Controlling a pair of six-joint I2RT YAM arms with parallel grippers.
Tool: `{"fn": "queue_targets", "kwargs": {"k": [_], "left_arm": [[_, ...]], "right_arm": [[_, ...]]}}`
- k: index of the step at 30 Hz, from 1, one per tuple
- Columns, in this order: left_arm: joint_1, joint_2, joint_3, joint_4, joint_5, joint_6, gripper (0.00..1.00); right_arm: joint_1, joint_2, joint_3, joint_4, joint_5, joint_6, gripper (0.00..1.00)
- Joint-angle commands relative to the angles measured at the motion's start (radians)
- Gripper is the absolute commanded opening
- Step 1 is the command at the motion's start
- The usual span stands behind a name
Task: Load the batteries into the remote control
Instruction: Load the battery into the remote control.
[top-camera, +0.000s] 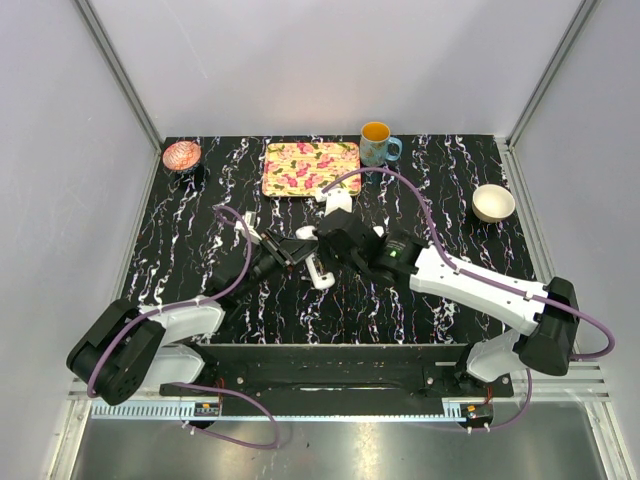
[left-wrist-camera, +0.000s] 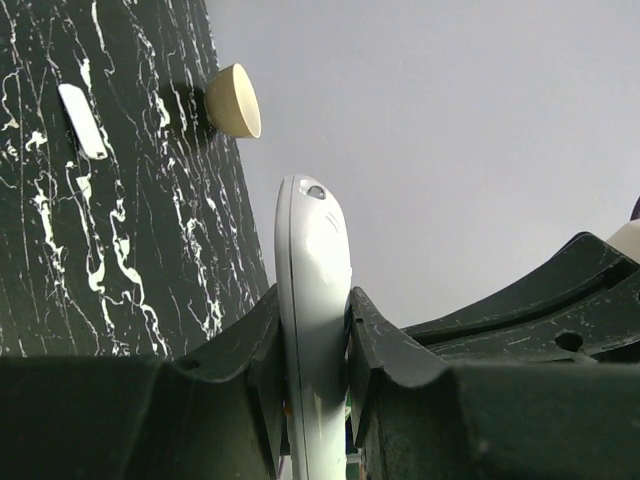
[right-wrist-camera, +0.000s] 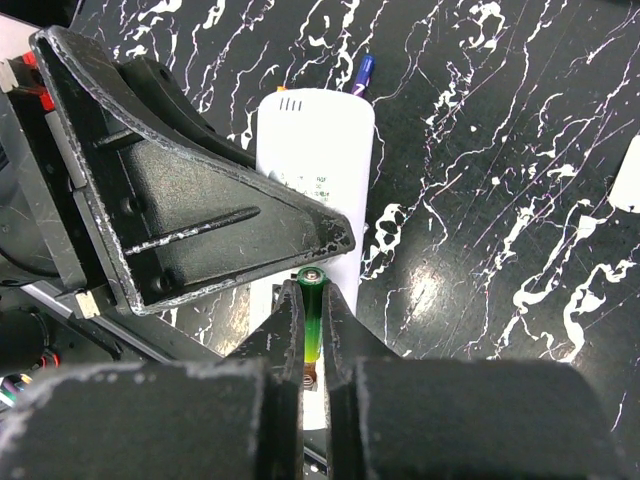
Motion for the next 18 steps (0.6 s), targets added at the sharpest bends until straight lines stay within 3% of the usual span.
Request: {"fn": "queue_targets", "kwargs": {"k": [1,18], "left_arm": [[-0.004,-0.027,0.058,0.063,0.004,-0.008,0.0],[-0.004,-0.01,0.078,0.089,-0.004,-0.003,0.0]], "right_arm": [[0.011,-0.028,-0.028,-0.015,0.006,0.008,0.0],[0.033,-0.019,-0.042,-0.116,-0.069,0.019,0.0]]}}
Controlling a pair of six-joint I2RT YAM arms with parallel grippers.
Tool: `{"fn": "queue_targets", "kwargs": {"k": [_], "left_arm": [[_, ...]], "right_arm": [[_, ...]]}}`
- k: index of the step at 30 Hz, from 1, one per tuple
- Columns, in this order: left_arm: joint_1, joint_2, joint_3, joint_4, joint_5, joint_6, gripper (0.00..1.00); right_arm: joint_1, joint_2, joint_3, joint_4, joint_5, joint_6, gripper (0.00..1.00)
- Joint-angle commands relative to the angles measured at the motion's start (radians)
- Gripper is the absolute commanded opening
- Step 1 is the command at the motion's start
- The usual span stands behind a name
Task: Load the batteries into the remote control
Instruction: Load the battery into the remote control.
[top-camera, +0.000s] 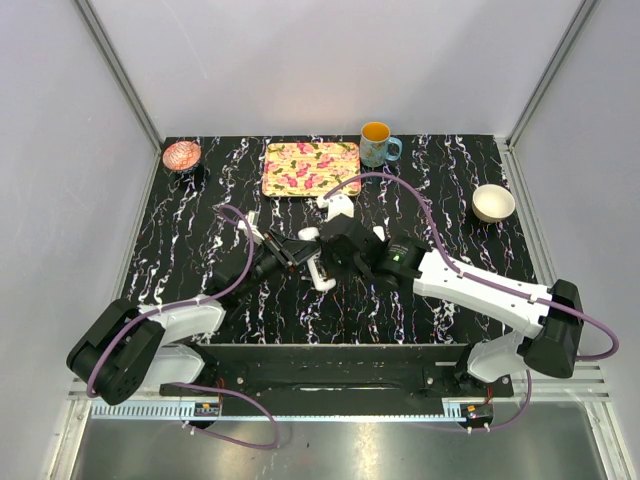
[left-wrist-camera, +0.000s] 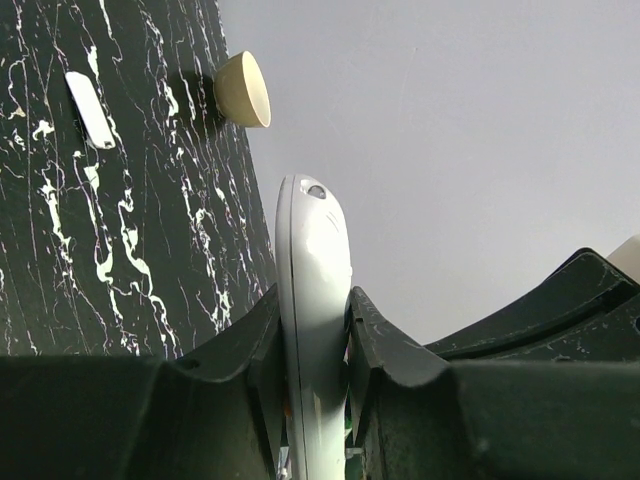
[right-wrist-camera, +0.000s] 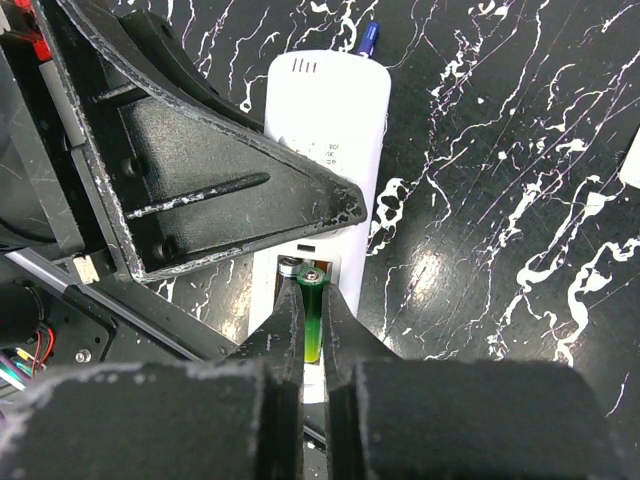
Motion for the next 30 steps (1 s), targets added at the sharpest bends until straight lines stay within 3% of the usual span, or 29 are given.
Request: {"fn": "queue_targets", "kwargs": {"k": [1,11,17,30], "left_arm": [[0.002,-0.009,0.064,0.15,-0.007,-0.025,0.0],[0.002,-0.016,0.061,0.17,0.002,-0.034,0.0],[0.002,-0.039,0.056,0.148,-0.004,-0.016,0.0],[0.001,-0.032,0.035,0.18,-0.002,-0.023,0.0]], "right_arm": [[0.022,0.014,0.0,-0.094,-0.052,0.005,0.0],[0.022,0.067,0.043,-0.145,-0.047,0.028,0.0],[0.023,0.074,0.063,-0.171,-0.023,0.051,0.14],[0.023,0.063,0.085,-0.194,0.023,0.081,0.25]]}}
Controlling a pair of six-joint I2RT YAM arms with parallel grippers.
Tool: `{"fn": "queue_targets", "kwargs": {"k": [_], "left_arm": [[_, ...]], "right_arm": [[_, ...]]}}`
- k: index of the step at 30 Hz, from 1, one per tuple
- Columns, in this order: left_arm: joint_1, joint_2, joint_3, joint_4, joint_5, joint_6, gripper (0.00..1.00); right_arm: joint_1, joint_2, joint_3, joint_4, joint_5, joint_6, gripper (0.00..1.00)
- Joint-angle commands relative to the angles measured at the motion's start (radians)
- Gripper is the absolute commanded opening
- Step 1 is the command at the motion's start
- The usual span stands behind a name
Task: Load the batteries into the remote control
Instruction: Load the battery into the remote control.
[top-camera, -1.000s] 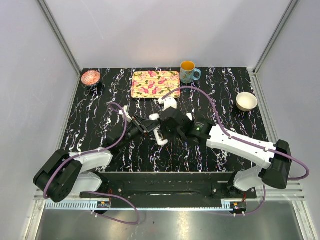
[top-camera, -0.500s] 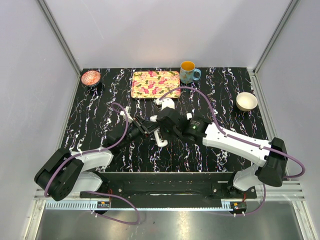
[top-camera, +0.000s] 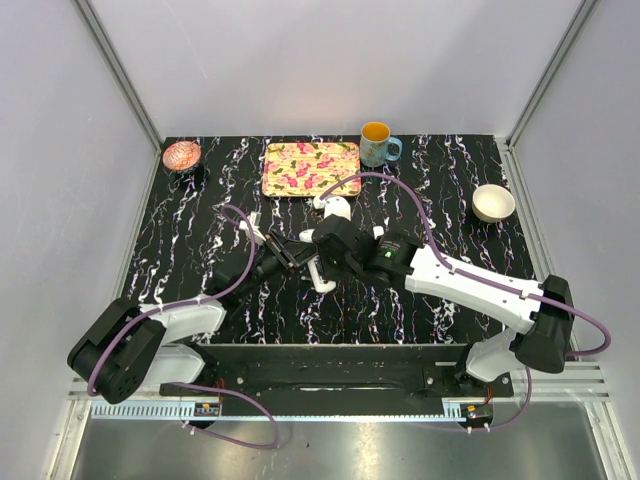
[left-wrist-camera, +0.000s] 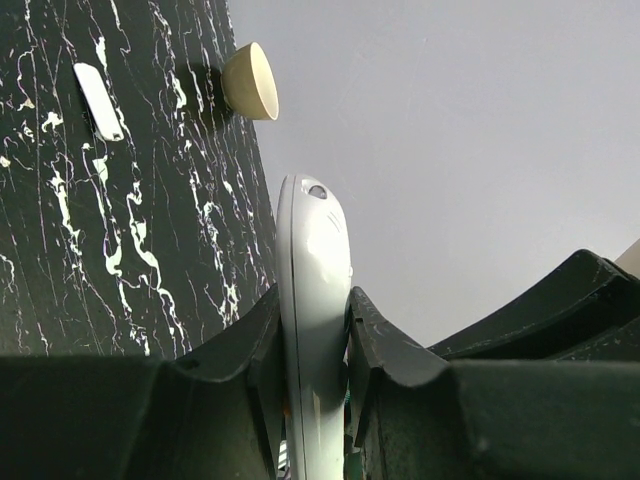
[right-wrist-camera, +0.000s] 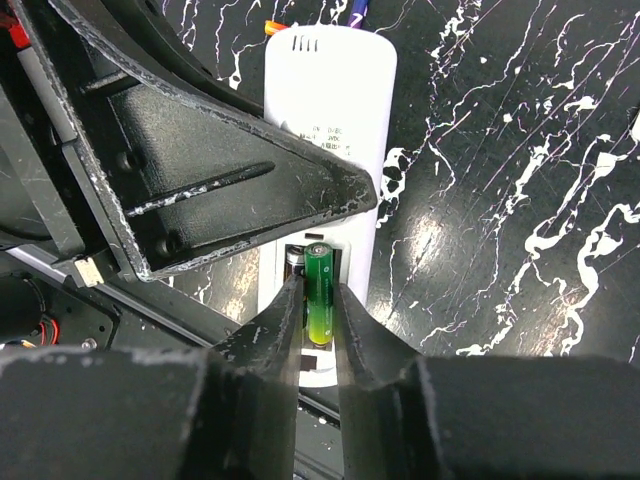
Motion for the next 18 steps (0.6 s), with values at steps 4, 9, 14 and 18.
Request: {"fn": "queue_targets", "kwargs": {"k": [4,9,14,18], "left_arm": [[0.005,-0.039,0.032,0.194,-0.016,-0.033,0.0],[0.005,-0.031,0.026,0.206,-0.016,-0.034,0.0],[0.004,-0.023,0.021,0.217,-0.015,-0.034,0.0],[0.004,-0.019,0.019,0.223,-0.015,-0.034,0.0]], "right_arm": [[0.011,0.009,0.023,-0.087,0.02,0.017,0.31],[0.011,-0.002,0.029,-0.087,0.037,0.025,0.38],[0.011,-0.028,0.055,-0.1,0.064,0.04,0.48],[0.009,-0.06,0.066,-0.098,0.092,0.061,0.52]]}}
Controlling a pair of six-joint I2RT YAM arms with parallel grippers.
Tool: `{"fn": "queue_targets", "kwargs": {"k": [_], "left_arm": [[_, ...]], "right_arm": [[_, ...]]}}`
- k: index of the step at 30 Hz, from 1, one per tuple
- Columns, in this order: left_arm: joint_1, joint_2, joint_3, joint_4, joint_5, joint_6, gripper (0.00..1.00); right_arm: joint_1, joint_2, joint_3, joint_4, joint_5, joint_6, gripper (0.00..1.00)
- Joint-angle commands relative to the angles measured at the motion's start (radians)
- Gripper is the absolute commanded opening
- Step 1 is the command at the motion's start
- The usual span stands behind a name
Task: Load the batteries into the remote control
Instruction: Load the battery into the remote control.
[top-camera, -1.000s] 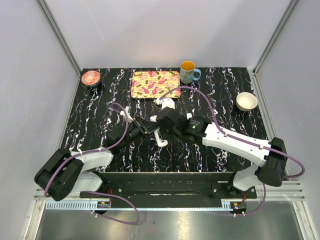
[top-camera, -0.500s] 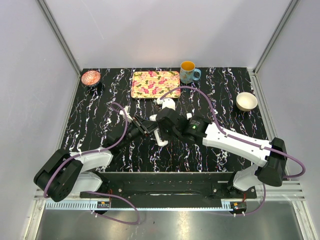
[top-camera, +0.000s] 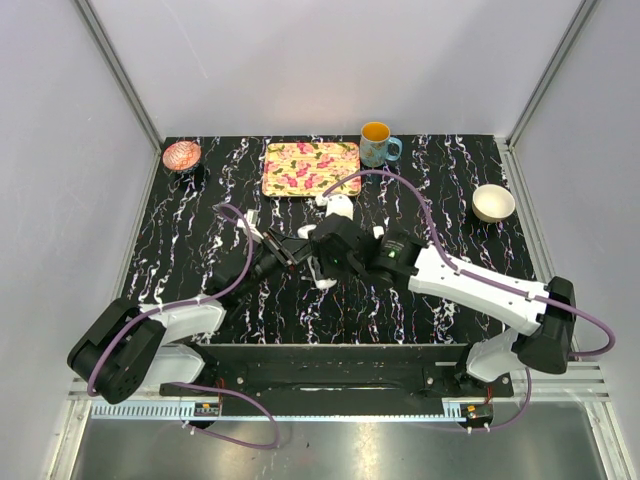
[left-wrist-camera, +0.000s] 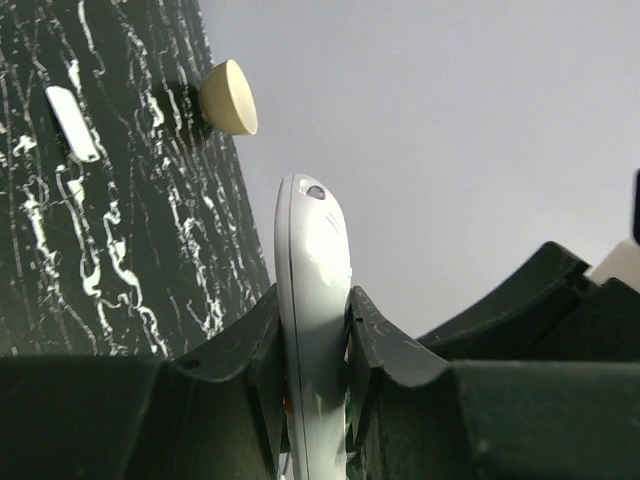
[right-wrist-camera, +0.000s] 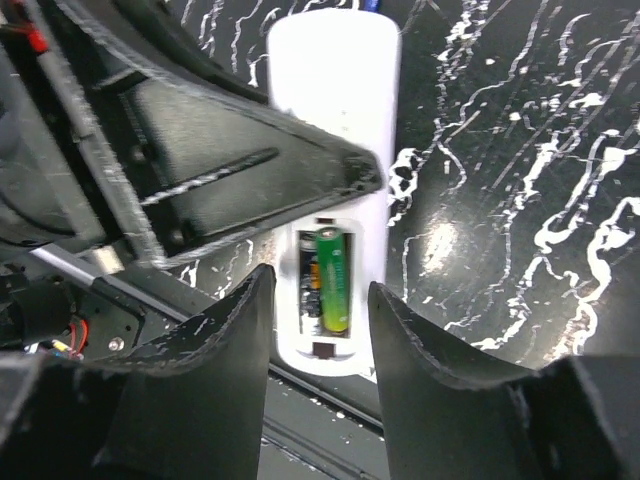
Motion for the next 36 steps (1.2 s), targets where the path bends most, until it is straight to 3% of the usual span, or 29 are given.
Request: {"fn": "queue_targets", "kwargs": {"k": [1,13,18,21,22,25,36], "left_arm": [[0.005,-0.017,0.018,0.18,-0.002,-0.032,0.0],[0.005,0.007,0.017,0.202,-0.01,-0.03,0.0],[0.005,0.021,0.006,0.257,-0.036,-0.021,0.0],[0.004,0.016,-0.011,0.292,-0.064,-0.015,0.0],[0.005,0.01,-0.014,0.295,-0.068,-0.009,0.0],[0.004,-0.008,-0.019,0.294,-0.082,0.01,0.0],[0.005,-0.037,-0.034,0.255,-0.108,0.039,0.0]], "right_arm": [[-0.004,-0.061,0.027,-0.073,0.089,0.027,0.53],[-0.004,-0.217,-0.013,-0.013,0.086,0.072,0.62],[-0.023,-0.303,-0.094,0.031,0.117,0.199,0.91],[-0.132,-0.342,-0.168,0.1,-0.133,0.27,0.92],[-0.228,-0.342,-0.198,0.116,-0.297,0.321,0.93],[-0.319,-0.342,-0.277,0.206,-0.516,0.404,0.94],[-0.346,-0.264,-0.348,0.433,-0.726,0.544,1.0]]}}
